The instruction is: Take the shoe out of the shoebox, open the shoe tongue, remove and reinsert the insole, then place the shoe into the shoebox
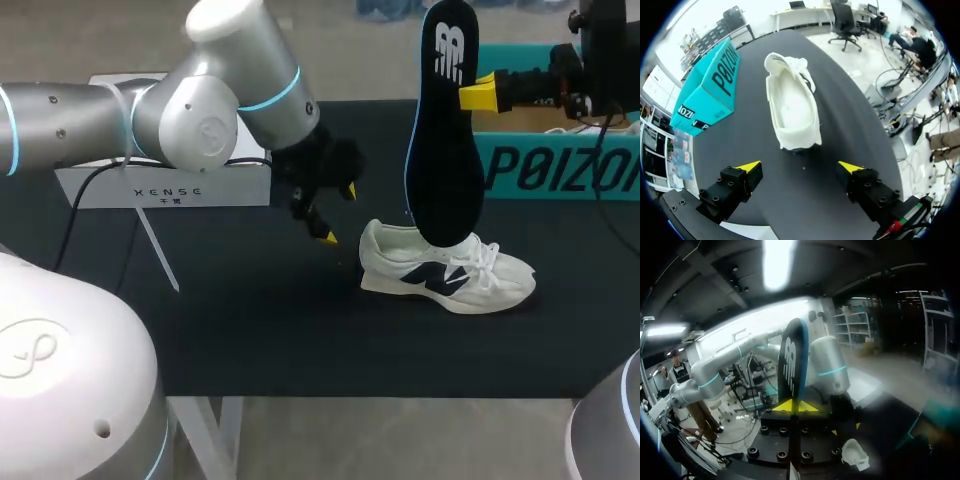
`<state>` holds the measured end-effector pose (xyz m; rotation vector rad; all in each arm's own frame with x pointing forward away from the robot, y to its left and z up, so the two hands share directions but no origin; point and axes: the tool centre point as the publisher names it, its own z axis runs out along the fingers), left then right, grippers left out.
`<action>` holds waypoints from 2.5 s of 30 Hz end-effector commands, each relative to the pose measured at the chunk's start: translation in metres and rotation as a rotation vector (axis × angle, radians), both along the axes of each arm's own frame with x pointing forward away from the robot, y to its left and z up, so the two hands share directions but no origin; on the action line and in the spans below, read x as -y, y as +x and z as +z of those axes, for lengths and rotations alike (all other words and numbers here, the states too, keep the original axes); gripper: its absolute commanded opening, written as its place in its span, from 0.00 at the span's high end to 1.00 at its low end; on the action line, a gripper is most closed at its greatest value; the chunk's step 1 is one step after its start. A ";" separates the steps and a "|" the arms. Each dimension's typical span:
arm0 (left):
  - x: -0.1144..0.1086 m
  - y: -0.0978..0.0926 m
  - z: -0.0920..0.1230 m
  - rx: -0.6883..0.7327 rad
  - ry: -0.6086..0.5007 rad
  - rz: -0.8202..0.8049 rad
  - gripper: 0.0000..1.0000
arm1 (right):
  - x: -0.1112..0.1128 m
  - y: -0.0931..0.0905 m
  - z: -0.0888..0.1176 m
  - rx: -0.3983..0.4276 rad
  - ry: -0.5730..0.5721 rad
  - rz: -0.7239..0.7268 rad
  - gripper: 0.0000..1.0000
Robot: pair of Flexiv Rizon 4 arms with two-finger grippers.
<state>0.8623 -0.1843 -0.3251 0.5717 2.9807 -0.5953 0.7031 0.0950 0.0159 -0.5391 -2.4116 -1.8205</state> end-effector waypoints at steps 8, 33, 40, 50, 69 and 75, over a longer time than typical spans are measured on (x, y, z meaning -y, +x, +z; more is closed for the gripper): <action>0.009 0.002 0.008 0.025 0.004 -0.009 0.00 | 0.005 -0.014 -0.002 0.011 -0.003 -0.038 1.00; 0.132 0.022 -0.036 0.107 0.057 -0.013 0.00 | 0.005 -0.014 -0.002 0.011 -0.003 -0.038 1.00; 0.134 0.027 -0.054 0.097 0.059 0.021 0.15 | 0.005 -0.014 -0.002 0.011 -0.003 -0.038 1.00; 0.132 0.018 -0.068 0.073 0.056 0.019 1.00 | 0.005 -0.014 -0.002 0.011 -0.003 -0.038 1.00; 0.120 0.028 -0.037 0.014 0.001 -0.208 1.00 | 0.005 -0.014 -0.002 0.011 -0.003 -0.038 1.00; 0.126 0.035 -0.011 -0.016 -0.022 -0.479 1.00 | 0.005 -0.014 -0.002 0.011 -0.003 -0.038 1.00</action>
